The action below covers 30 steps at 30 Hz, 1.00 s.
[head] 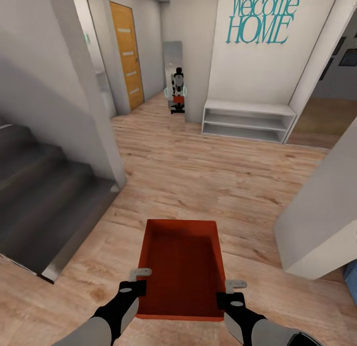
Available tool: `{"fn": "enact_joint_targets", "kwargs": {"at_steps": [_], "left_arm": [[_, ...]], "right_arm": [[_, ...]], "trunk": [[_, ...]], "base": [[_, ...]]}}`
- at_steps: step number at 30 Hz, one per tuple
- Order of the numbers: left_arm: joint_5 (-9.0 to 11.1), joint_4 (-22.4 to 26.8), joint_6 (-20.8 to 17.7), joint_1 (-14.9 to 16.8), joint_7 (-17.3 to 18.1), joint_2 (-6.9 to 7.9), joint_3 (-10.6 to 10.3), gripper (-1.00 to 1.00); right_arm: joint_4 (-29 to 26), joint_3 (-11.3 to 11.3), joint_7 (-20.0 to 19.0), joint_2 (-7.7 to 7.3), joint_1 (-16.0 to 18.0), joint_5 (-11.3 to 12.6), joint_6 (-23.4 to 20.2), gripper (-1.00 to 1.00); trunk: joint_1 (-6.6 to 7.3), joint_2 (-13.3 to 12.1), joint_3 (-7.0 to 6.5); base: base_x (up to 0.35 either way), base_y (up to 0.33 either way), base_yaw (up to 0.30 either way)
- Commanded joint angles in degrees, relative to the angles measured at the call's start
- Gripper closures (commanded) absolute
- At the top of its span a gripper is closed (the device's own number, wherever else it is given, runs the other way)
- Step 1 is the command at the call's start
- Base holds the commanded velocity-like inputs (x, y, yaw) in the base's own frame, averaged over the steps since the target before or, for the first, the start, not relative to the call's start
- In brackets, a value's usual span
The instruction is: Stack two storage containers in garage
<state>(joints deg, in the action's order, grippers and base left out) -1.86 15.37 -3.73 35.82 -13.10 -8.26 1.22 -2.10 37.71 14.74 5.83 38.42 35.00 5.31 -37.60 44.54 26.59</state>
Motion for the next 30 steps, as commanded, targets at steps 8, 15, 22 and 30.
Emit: {"fn": "enact_joint_targets", "kwargs": {"at_steps": [8,15,22,30], "left_arm": [[-0.25,-0.07,-0.4,-0.05,-0.61,0.26,0.18,1.0],[-0.25,-0.07,-0.4,-0.05,-0.61,0.21,0.18,1.0],[-0.25,-0.07,-0.4,-0.05,-0.61,0.2,0.18,1.0],[-0.25,-0.07,-0.4,-0.05,-0.61,0.18,0.18,1.0]], "right_arm": [[-0.01,-0.67,4.6,-0.47,0.07,0.07,3.21,1.0],[-0.01,-0.62,4.57,-0.47,0.07,0.07,3.21,1.0],[-0.01,-0.63,4.57,-0.47,0.07,0.07,3.21,1.0],[-0.01,-0.62,4.57,-0.47,0.07,0.07,3.16,1.0]], "trunk": [[-0.04,0.04,0.06],[-0.04,0.04,0.06],[-0.04,0.04,0.06],[-0.04,0.04,0.06]], "base": [[0.324,0.0,-0.178],[0.324,0.0,-0.017],[0.324,0.0,0.0],[0.324,0.0,0.0]]}}
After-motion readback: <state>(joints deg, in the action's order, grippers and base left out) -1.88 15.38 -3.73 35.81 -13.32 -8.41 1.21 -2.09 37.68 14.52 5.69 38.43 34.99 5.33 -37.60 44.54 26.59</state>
